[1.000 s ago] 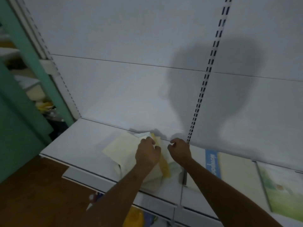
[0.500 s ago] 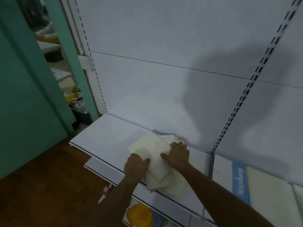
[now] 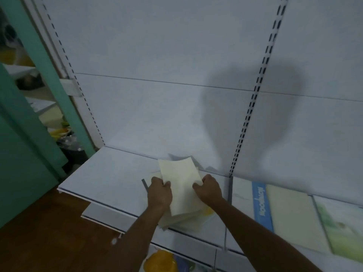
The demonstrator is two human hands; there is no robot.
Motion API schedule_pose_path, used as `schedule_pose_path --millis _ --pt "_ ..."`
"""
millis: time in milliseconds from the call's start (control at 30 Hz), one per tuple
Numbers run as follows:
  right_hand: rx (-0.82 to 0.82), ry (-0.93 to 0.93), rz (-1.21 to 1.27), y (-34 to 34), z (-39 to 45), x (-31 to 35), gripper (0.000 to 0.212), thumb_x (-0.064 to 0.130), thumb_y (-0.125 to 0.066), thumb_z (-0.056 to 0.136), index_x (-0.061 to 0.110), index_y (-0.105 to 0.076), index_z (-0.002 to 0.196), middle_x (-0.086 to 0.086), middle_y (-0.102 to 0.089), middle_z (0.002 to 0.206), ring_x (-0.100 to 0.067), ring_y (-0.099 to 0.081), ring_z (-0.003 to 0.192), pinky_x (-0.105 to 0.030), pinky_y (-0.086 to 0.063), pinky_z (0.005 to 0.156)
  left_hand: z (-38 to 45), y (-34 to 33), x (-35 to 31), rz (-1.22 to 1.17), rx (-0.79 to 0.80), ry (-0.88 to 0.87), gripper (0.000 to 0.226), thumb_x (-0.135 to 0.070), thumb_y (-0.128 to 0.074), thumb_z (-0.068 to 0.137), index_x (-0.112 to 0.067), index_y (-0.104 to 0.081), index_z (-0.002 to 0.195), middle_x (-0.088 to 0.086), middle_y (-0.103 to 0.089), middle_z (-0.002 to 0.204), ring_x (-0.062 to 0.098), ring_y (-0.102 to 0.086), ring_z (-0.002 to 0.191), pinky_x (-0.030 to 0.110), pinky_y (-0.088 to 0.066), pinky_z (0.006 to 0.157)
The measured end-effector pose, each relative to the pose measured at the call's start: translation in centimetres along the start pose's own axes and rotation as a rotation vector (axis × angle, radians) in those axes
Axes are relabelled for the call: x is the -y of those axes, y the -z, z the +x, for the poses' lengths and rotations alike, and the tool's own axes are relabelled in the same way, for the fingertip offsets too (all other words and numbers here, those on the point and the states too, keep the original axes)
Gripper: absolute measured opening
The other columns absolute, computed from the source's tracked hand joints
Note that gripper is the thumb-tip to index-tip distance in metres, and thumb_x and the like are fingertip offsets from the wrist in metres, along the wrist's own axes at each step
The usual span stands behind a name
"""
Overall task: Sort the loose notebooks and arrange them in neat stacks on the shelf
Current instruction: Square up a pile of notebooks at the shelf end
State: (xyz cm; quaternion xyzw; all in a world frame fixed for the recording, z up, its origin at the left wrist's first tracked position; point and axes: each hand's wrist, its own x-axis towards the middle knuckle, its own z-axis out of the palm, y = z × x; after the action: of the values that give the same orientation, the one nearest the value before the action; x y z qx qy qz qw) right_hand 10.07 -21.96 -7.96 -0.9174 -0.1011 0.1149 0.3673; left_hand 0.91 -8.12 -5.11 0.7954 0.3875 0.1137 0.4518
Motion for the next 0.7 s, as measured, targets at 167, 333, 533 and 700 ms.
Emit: schedule_pose_path --millis 167,333,533,700 --pt "0.057 -0.202 0.353 5.7 -0.4 -5.2 0.024 0.042 -0.057 0.086 0.02 -0.05 0.079 0.004 -0.053 0.075 -0.011 -0.051 0.068 -0.027 -0.042 0.061 -2.2 -4.7 -3.4 -0.155 0.078 -0.061 0.018 -0.025 -0.056 0.094 -0.01 -0.048 0.1 0.009 -0.056 0.097 0.024 -0.054 0.088 0.036 -0.047 0.083" --pt "-0.201 -0.315 0.413 11.2 -2.1 -11.4 0.022 0.037 -0.064 0.079 0.019 -0.054 0.088 -0.002 -0.063 0.087 -0.014 -0.058 0.073 -0.026 -0.043 0.06 -6.4 -11.2 -7.1 -0.199 0.227 -0.187 0.018 -0.024 -0.058 0.093 -0.01 -0.048 0.096 0.006 -0.058 0.09 0.023 -0.058 0.084 0.03 -0.046 0.071" --pt "-0.315 -0.354 0.39 17.9 -5.5 -18.6 0.024 0.027 -0.064 0.082 0.016 -0.062 0.103 -0.004 -0.067 0.095 -0.023 -0.063 0.088 -0.035 -0.051 0.078 -11.4 -18.3 -9.7 -0.13 0.357 -0.228 0.021 -0.023 -0.063 0.09 -0.011 -0.047 0.092 0.004 -0.057 0.086 0.022 -0.056 0.082 0.031 -0.047 0.073" --pt "-0.362 -0.418 0.285 21.2 -7.6 -23.6 0.028 0.018 -0.065 0.082 0.01 -0.057 0.107 -0.006 -0.064 0.101 -0.024 -0.06 0.09 -0.031 -0.046 0.075 -14.6 -23.4 -10.8 0.053 0.52 -0.312 0.011 -0.017 -0.06 0.09 -0.008 -0.056 0.095 0.006 -0.062 0.092 0.019 -0.059 0.084 0.022 -0.042 0.07"
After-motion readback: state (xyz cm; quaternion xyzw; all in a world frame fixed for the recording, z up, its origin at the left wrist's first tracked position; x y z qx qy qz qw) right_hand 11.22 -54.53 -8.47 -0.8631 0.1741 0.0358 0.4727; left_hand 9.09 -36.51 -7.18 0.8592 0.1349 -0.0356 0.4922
